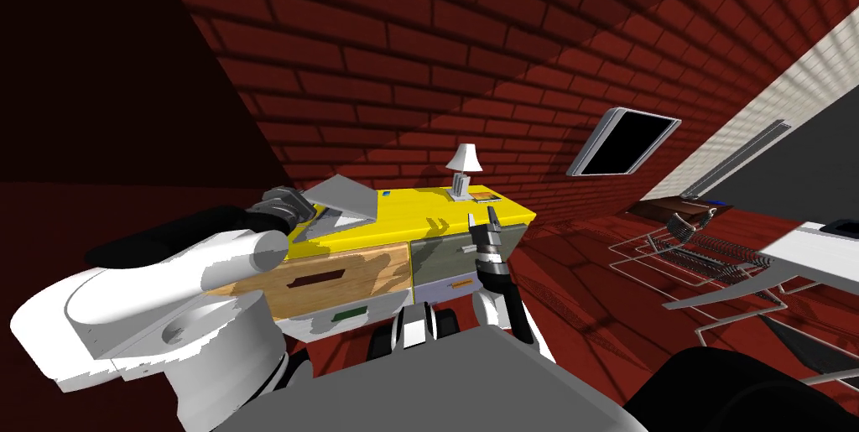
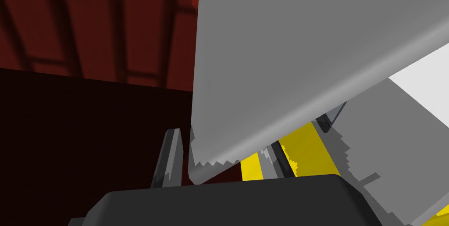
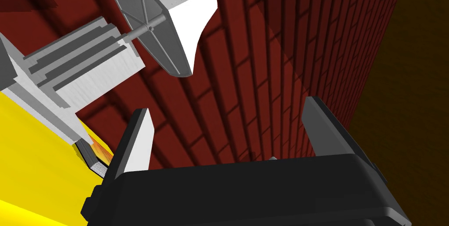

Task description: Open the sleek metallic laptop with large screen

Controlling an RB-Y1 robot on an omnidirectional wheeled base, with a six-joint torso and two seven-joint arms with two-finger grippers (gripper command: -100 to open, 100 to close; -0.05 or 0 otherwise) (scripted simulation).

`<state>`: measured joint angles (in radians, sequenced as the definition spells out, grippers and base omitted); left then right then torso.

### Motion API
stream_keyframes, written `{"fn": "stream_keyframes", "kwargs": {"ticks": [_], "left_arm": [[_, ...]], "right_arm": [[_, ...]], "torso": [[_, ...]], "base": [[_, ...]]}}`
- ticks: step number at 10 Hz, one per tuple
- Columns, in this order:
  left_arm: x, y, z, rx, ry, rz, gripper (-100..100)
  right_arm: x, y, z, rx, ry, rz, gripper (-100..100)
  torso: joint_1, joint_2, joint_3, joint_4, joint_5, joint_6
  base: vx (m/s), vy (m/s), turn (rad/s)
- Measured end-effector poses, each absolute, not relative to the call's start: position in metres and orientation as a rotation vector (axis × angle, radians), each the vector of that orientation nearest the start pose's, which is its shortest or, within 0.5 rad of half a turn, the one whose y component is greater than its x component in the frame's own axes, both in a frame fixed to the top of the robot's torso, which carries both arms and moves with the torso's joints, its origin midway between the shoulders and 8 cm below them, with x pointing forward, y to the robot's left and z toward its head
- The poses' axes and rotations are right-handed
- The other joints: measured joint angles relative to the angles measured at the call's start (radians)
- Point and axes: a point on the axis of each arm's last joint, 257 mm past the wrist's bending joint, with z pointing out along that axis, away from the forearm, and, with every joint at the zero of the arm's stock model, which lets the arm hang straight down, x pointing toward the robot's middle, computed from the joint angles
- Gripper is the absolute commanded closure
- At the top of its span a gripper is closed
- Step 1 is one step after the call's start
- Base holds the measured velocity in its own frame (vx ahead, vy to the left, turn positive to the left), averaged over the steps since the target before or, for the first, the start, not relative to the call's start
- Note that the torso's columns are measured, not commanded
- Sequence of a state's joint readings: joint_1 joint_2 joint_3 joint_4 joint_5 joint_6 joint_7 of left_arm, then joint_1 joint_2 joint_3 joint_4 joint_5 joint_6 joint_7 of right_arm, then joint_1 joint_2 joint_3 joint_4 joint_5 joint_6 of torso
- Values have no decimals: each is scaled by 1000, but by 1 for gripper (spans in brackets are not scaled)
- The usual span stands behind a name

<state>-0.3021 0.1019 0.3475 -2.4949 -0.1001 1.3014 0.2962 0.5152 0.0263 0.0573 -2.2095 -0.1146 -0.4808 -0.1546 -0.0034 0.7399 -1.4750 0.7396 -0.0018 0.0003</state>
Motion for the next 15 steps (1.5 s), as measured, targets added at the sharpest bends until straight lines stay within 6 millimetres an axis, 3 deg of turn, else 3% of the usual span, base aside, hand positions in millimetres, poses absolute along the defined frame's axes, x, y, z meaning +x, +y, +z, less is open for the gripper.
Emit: {"fn": "stream_keyframes", "kwargs": {"ticks": [3,4,15], "left_arm": [[474,369,24,-1610,786,-1161,100],[478,369,21,-1619,776,-1178,-100],[450,376,74,-1623,741,-1152,-100]], "right_arm": [[359,-280,-17,904,531,1537,0],[359,-280,-17,904,531,1537,0],[359,-280,-17,904,531,1537,0]], "torso": [[4,-1,0,-1,2,0],[3,-1,-1,0,1,0],[2,0,0,0,1,0]], "base": [[-43,22,36],[-9,8,-23],[16,11,-35]]}}
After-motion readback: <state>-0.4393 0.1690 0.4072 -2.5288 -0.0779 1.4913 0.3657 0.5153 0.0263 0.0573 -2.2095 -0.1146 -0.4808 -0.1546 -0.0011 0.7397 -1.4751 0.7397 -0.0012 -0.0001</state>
